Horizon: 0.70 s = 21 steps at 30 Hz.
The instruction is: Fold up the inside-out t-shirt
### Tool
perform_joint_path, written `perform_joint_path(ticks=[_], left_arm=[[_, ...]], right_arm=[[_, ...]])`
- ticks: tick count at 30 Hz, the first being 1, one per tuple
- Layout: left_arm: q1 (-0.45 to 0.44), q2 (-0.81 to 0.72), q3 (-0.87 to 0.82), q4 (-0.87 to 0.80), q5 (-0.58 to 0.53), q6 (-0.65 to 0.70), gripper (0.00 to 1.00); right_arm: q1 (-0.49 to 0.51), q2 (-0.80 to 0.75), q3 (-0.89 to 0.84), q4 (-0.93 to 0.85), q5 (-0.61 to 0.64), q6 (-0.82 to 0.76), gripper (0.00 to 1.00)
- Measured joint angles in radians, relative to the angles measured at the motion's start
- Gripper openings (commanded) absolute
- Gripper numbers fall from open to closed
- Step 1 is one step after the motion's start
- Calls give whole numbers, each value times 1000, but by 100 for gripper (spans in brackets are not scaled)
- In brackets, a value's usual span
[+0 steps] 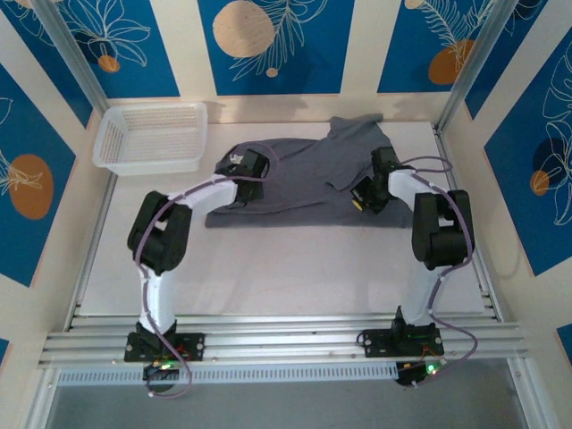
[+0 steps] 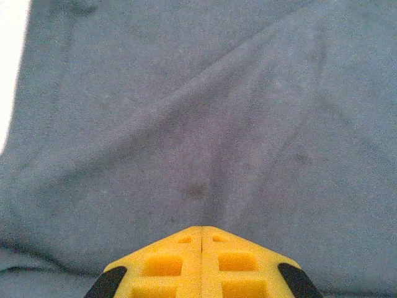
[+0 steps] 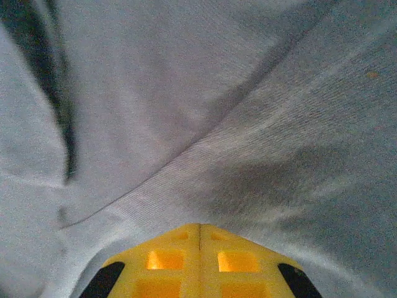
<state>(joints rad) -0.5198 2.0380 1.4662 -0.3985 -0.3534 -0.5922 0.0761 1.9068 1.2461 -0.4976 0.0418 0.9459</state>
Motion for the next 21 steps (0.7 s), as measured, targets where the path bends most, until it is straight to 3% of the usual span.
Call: perform_joint_path(ticks=[6,15,21], left_arm=[[3,17,-97,23,5,-56,0],[5,-167,-396,208,83,-144,0],[-37,-385,-666,276,170,-224,0]], right_arm=[[16,-9,-55,34,19,-12,0],[15,-152,-236,18,15,-80,0],[5,-283,-375,-42,18,-111,0]])
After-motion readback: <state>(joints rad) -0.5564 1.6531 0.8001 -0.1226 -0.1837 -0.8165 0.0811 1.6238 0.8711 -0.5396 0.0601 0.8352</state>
